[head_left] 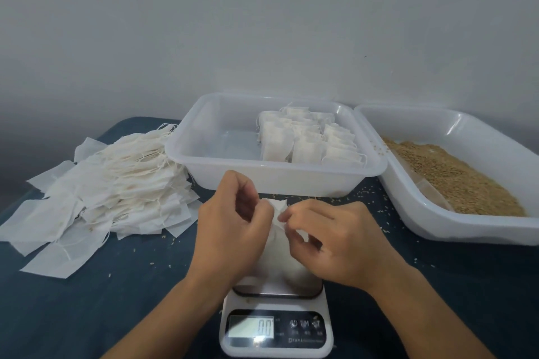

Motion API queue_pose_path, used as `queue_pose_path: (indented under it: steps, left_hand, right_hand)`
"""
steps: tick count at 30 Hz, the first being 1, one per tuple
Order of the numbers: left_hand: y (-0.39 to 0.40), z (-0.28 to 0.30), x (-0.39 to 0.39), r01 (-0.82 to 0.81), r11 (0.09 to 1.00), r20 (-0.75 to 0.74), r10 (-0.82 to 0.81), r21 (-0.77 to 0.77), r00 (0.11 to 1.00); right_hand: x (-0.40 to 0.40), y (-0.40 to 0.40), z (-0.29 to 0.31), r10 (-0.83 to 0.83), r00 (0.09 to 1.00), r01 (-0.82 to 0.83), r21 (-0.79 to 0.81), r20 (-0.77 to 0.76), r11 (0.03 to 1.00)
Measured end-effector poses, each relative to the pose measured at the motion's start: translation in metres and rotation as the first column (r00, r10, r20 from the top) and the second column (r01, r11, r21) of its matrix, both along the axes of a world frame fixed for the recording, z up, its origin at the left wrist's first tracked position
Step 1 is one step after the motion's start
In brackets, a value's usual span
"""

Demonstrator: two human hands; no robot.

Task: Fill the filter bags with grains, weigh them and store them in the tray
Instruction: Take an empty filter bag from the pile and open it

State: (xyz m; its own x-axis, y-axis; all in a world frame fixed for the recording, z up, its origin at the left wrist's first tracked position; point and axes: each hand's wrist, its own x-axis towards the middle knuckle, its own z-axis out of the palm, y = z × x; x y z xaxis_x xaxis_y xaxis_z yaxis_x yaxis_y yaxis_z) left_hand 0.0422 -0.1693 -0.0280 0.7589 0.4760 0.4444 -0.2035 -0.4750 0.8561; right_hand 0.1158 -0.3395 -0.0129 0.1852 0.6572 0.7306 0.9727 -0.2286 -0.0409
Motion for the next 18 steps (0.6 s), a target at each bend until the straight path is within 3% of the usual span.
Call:
queue_pose_path:
  steps: [8, 15, 18]
  left_hand:
    - [0.005, -0.005, 0.004, 0.093, 0.995, -0.124, -0.095, -0.024, 0.988]
    - [0.003, 0.0, 0.001, 0.237, 0.966, 0.028, -0.236, -0.1, 0.971]
    - [0.005, -0.001, 0.001, 0.307, 0.946, 0.066, -0.301, -0.107, 0.951]
  right_hand:
    - [-0.003, -0.003, 0.006, 0.028, 0.997, -0.042, -0.209, -0.071, 0.977]
    - [-0.008, -0.005, 0.012, -0.045, 0.989, 0.013, -0.214, -0.143, 0.977]
    - [-0.008, -0.008, 0.013, -0.051, 0.943, 0.002, -0.149, -0.33, 0.989]
